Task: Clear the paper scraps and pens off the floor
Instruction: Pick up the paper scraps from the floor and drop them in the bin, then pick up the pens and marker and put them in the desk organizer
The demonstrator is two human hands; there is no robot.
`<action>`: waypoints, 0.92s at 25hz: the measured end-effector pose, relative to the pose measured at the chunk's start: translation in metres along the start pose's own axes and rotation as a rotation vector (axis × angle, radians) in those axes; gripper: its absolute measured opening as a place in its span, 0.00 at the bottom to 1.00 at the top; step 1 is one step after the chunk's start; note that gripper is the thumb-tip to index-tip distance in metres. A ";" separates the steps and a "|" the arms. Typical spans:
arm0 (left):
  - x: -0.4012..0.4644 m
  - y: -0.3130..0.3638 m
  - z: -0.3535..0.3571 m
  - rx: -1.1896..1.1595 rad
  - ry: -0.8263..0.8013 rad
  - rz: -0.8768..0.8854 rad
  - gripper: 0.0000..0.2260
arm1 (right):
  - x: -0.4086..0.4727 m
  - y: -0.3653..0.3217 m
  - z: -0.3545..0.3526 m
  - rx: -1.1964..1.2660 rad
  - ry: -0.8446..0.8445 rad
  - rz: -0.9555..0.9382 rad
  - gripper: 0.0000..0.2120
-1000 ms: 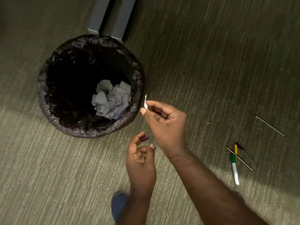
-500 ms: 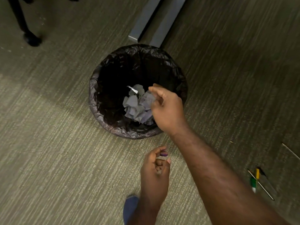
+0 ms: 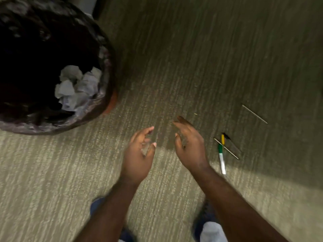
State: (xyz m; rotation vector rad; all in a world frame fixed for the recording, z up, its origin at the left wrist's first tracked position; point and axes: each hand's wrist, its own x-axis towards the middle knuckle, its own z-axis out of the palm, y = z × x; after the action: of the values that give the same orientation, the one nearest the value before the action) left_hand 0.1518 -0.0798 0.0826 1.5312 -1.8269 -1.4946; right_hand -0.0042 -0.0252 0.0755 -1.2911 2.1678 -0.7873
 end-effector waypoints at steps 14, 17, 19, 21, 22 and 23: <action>0.015 -0.045 0.203 0.446 -0.433 0.159 0.28 | -0.107 0.254 -0.045 -0.189 0.085 0.620 0.11; 0.013 -0.052 0.231 0.469 -0.468 0.212 0.28 | -0.115 0.275 -0.039 -0.223 0.025 0.670 0.10; 0.014 -0.056 0.243 0.490 -0.487 0.224 0.27 | -0.117 0.286 -0.032 -0.248 -0.045 0.684 0.09; 0.015 -0.060 0.251 0.505 -0.496 0.230 0.26 | -0.115 0.290 -0.026 -0.261 -0.084 0.686 0.08; 0.016 -0.060 0.254 0.507 -0.495 0.234 0.25 | -0.114 0.290 -0.024 -0.268 -0.092 0.682 0.08; 0.017 -0.059 0.257 0.504 -0.487 0.240 0.24 | -0.112 0.290 -0.023 -0.267 -0.100 0.670 0.07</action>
State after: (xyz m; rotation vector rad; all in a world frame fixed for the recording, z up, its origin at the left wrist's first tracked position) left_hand -0.0225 0.0403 -0.0760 1.1223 -2.7260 -1.4472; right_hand -0.1481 0.1924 -0.0960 -0.6057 2.4486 -0.1647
